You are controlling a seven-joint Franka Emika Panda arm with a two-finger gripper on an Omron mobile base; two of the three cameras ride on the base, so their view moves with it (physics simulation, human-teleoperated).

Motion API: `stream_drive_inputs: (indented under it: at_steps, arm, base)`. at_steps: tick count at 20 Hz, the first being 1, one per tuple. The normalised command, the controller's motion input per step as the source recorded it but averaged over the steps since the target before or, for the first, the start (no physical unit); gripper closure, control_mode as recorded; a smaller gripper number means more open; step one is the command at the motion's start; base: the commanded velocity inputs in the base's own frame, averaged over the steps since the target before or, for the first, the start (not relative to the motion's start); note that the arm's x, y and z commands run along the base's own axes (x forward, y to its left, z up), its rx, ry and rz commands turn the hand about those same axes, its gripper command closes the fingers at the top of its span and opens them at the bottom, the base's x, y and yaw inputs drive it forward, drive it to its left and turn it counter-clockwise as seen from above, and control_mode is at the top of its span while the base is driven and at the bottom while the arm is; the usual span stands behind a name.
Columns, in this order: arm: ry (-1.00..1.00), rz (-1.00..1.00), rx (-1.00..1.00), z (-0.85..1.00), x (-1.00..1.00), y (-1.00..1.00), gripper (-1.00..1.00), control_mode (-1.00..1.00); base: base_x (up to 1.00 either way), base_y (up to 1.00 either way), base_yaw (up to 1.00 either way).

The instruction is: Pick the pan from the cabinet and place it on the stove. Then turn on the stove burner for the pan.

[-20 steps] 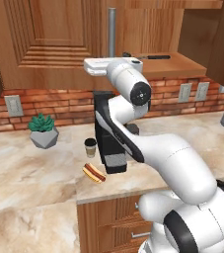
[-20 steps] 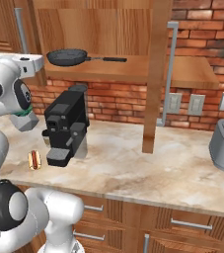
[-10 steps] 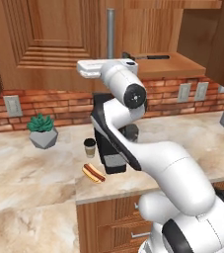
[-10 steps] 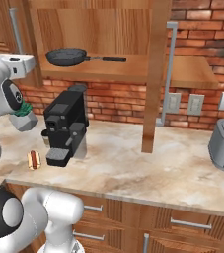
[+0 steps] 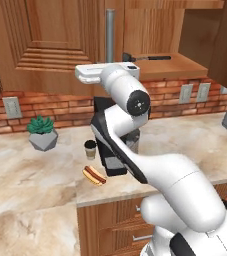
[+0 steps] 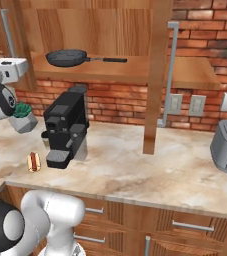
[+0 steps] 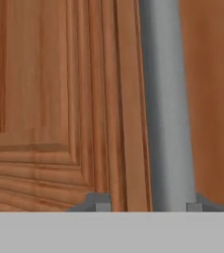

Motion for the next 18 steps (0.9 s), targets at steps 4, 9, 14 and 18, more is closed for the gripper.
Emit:
stream_drive_inputs:
  at_steps: [4, 9, 14, 18]
  arm:
    - [0.01, 0.04, 0.0, 0.0, -0.54, 0.75, 1.0, -1.0]
    - [0.02, 0.03, 0.0, 0.0, -0.53, 0.78, 1.0, -1.0]
    - [0.02, 0.03, 0.0, 0.0, -0.52, 0.79, 1.0, -1.0]
    - [0.02, 0.02, 0.0, 0.0, -0.51, 0.79, 1.0, -1.0]
  base:
    - [0.0, 0.0, 0.0]
    - [0.0, 0.0, 0.0]
    - [0.0, 0.0, 0.0]
    - [0.0, 0.0, 0.0]
